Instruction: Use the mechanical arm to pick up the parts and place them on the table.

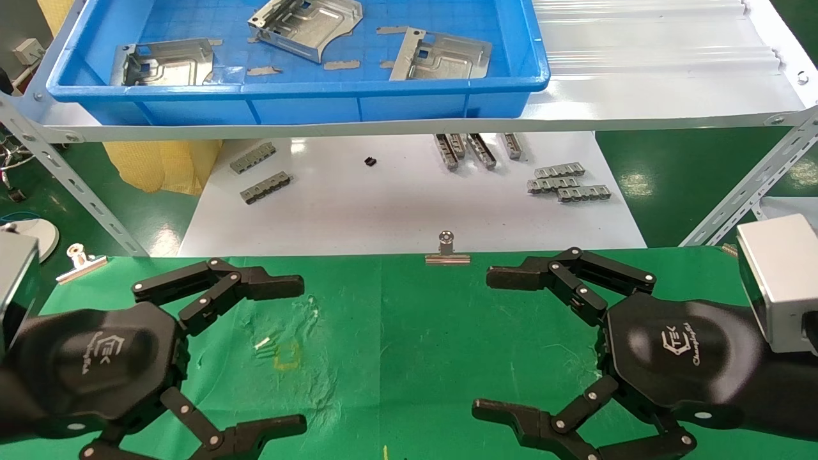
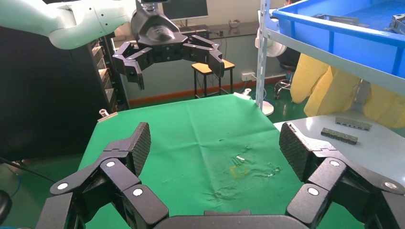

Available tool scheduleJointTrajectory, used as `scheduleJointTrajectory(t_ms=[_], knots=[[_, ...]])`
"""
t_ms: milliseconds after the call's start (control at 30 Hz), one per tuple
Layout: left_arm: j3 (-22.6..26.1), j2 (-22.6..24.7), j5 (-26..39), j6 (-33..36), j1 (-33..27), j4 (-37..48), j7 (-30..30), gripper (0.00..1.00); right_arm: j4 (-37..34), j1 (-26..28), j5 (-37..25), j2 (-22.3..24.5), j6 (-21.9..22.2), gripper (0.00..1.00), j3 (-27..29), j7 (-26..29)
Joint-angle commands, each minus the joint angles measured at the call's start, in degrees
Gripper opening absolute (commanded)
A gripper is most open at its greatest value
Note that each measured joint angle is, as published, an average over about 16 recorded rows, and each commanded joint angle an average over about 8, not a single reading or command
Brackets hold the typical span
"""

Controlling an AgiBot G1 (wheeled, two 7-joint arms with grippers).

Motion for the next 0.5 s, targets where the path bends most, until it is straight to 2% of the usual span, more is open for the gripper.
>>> scheduleJointTrajectory(t_ms=[33,500], knots=[[0.0,0.0,0.0,0.0,0.0,0.0,0.0,1.00,0.0,0.0,0.0,0.0,0.0,0.00,0.0,0.0],[0.0,0.0,0.0,0.0,0.0,0.0,0.0,1.00,0.0,0.0,0.0,0.0,0.0,0.00,0.0,0.0]])
